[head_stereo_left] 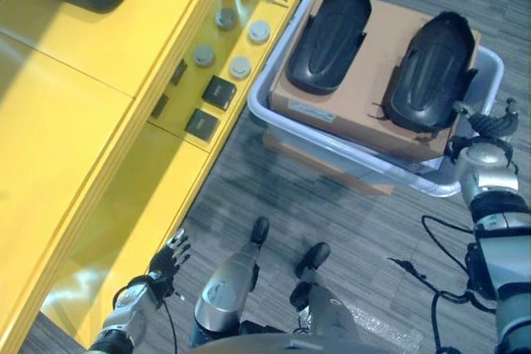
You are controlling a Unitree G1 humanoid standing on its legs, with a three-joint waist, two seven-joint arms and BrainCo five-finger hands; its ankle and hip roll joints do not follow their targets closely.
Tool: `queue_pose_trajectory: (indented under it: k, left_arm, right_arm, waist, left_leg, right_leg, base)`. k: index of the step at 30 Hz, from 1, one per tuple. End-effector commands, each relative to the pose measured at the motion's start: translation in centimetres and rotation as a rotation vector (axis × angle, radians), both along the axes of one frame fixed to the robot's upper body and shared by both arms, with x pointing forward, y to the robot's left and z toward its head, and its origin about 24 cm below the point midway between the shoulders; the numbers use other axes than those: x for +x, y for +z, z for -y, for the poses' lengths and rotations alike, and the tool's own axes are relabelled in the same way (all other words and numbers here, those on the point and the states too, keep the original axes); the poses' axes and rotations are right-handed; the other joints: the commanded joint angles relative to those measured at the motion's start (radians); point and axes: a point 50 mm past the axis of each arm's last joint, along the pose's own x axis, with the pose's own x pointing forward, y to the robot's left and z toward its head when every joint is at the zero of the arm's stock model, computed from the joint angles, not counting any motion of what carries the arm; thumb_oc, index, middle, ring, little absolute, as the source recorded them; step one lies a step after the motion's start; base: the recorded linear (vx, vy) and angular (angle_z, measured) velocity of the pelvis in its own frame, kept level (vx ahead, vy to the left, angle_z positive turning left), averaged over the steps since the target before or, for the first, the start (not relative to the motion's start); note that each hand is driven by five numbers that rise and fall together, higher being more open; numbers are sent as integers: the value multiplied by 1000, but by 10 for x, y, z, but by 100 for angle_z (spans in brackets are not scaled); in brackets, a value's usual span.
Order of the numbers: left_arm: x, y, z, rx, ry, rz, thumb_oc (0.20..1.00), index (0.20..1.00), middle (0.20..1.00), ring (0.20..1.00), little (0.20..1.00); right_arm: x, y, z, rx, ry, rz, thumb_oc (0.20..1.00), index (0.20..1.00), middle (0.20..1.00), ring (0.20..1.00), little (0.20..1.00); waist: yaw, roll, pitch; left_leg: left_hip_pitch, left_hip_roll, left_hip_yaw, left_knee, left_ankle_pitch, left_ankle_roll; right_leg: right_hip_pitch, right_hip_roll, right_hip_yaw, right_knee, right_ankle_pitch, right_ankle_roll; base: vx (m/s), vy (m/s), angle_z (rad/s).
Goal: Move parts from the plastic box to the shelf.
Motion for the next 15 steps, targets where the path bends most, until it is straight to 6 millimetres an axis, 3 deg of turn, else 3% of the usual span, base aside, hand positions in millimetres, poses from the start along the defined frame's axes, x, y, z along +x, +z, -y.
queue_pose_trajectory:
  k: [1, 7, 15]
  left_arm:
    - [-3, 6, -14, 36, -23, 26, 1000, 1000, 1000, 1000, 1000]
    - [4, 10, -13, 28, -26, 54, 1000, 1000, 1000, 1000, 1000]
    - [17, 20, -14, 26, -37, 93, 1000, 1000, 1000, 1000, 1000]
  right_arm:
    - [0, 27, 7, -115, -4, -1, 1000, 1000, 1000, 1000, 1000]
    - [-2, 14, 12, -101, -27, -72, 1000, 1000, 1000, 1000, 1000]
    - [0, 14, 14, -73, -23, -79, 1000, 1000, 1000, 1000, 1000]
  waist:
    - [21, -21, -29]
    - [25, -18, -5]
    - [32, -14, 27]
  left_leg:
    - [-127, 37, -29, 101, -67, -47]
    - [-155, 34, -30, 119, -69, -46]
    - [-211, 25, -37, 148, -69, -42]
  right_leg:
    - [-54, -141, 81, 115, -59, 143]
    - [-75, -144, 82, 122, -58, 140]
    - [-121, -145, 83, 140, -59, 141]
  base:
    - [0, 0, 0]
    - [-6, -1, 0]
    - [-31, -16, 1]
